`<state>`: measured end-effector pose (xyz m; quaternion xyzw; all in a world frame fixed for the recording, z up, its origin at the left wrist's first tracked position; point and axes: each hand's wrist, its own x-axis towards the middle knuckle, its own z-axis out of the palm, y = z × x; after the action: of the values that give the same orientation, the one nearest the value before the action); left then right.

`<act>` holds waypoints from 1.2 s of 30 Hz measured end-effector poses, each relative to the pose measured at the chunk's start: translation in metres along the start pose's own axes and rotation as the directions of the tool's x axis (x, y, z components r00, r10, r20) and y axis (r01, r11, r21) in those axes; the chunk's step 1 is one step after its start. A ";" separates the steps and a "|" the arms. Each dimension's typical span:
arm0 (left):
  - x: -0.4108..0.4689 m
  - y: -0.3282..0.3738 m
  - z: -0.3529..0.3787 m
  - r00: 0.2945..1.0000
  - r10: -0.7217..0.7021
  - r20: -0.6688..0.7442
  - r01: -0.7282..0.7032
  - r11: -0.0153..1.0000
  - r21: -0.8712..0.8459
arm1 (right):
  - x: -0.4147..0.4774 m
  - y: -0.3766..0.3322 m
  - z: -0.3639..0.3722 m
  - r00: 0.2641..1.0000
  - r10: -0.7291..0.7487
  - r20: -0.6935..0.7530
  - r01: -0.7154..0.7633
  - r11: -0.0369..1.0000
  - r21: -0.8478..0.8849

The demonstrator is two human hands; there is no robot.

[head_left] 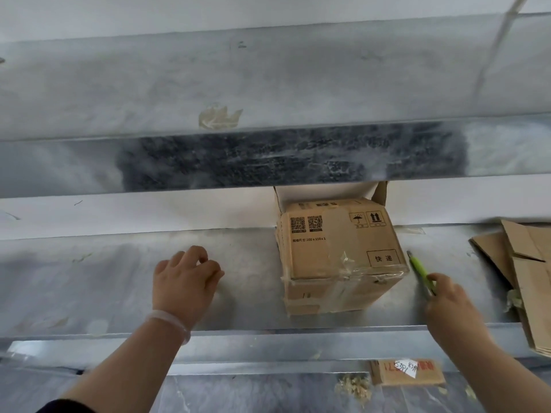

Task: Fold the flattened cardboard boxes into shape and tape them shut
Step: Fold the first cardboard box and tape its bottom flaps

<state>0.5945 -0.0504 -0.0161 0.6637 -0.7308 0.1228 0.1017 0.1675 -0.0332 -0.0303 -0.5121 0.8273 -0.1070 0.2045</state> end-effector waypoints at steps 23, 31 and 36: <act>-0.054 0.105 -0.030 0.944 -0.323 -0.066 0.189 0.693 -0.695 | -0.072 -0.076 -0.040 0.929 -0.355 -0.108 0.293 0.522 0.801; -0.010 0.206 -0.076 0.830 -0.525 0.190 0.291 0.116 -0.950 | -0.077 -0.109 -0.024 0.950 -0.284 -0.128 0.233 0.372 0.899; 0.003 0.207 -0.067 0.782 -0.609 0.131 0.309 0.197 -0.930 | -0.071 -0.123 -0.018 0.976 -0.163 -0.146 0.200 0.388 0.900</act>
<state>0.3874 -0.0135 0.0391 0.6527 -0.4115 -0.2551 0.5827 0.2865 -0.0264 0.0492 -0.4039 0.5789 -0.5688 0.4222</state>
